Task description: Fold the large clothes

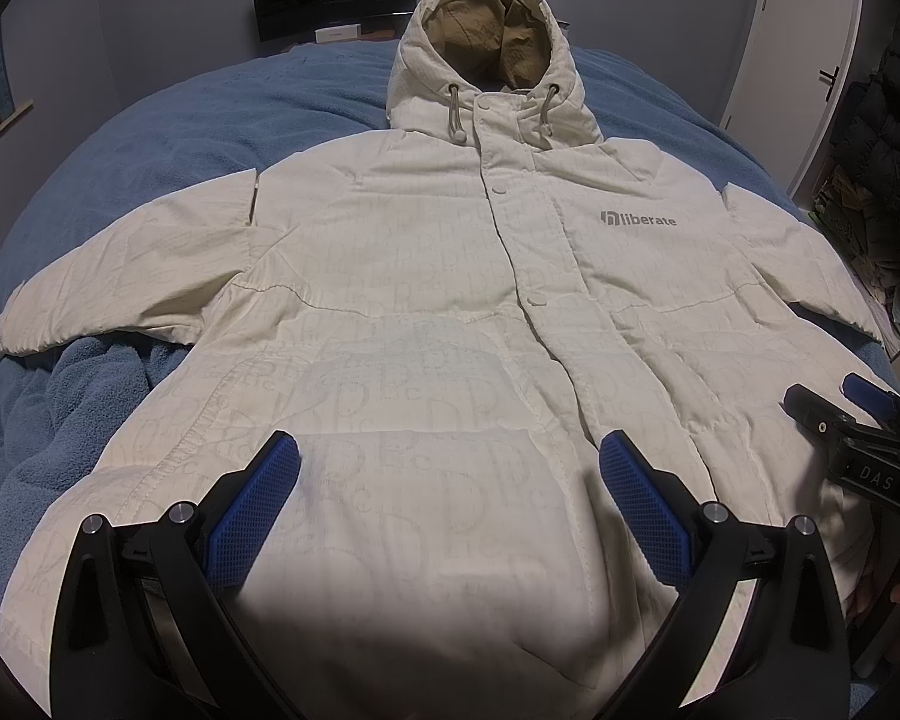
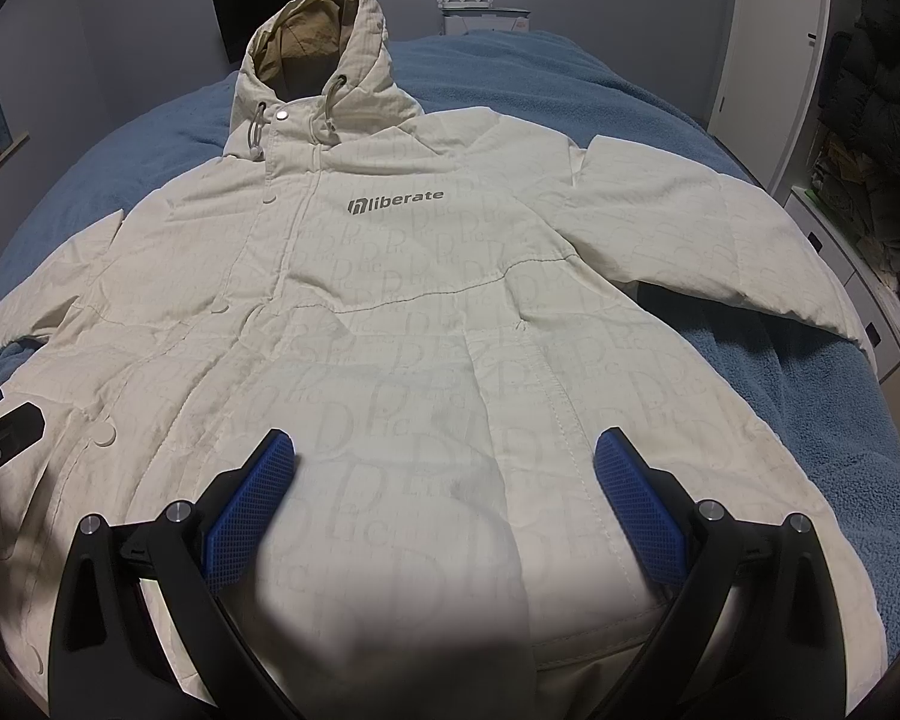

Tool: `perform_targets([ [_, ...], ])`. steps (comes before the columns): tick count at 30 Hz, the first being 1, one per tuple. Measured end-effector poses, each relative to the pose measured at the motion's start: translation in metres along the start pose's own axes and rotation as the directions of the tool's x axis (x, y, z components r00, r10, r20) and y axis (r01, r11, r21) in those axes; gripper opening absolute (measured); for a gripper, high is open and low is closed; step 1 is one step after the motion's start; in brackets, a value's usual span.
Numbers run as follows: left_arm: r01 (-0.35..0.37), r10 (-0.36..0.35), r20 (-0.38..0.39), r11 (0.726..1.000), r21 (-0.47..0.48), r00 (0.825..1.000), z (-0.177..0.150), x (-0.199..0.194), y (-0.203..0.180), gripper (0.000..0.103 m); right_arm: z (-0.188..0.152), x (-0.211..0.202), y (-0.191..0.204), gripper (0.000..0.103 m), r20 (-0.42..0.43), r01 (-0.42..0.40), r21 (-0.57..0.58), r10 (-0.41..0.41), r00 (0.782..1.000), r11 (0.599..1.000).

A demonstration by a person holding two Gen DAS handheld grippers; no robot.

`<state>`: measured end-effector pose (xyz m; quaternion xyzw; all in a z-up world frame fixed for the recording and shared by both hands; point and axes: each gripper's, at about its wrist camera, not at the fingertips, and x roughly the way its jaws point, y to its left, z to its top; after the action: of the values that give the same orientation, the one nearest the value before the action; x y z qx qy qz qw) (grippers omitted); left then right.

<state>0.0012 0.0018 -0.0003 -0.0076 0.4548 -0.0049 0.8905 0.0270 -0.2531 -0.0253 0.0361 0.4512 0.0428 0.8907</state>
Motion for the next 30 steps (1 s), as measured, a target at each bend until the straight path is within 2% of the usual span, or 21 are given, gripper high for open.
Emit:
perform_targets([
  [15,0.003,-0.003,0.007,1.000,-0.009,1.000,-0.002,0.002,-0.002,0.097,0.001,-0.003,-0.004,0.096,0.011,-0.030,0.038,0.030,0.999,0.999],
  [19,0.020,-0.020,0.048,1.000,-0.014,0.999,0.001,-0.013,-0.003,0.097,0.006,-0.011,-0.010,0.096,0.024,-0.057,0.076,0.055,0.998,0.995],
  [23,-0.007,0.006,0.085,1.000,0.017,0.996,0.011,-0.023,-0.006,0.097,0.017,-0.032,-0.017,0.096,0.089,-0.080,0.094,0.072,0.993,0.992],
  [28,0.072,-0.068,0.114,0.997,-0.032,0.991,0.047,-0.044,0.006,0.097,0.049,-0.070,-0.026,0.096,0.202,-0.072,0.091,0.052,0.978,0.993],
  [30,0.095,-0.086,0.148,0.994,-0.051,0.985,0.062,-0.055,0.010,0.097,0.067,-0.086,-0.032,0.096,0.245,-0.066,0.093,0.041,0.969,0.994],
])
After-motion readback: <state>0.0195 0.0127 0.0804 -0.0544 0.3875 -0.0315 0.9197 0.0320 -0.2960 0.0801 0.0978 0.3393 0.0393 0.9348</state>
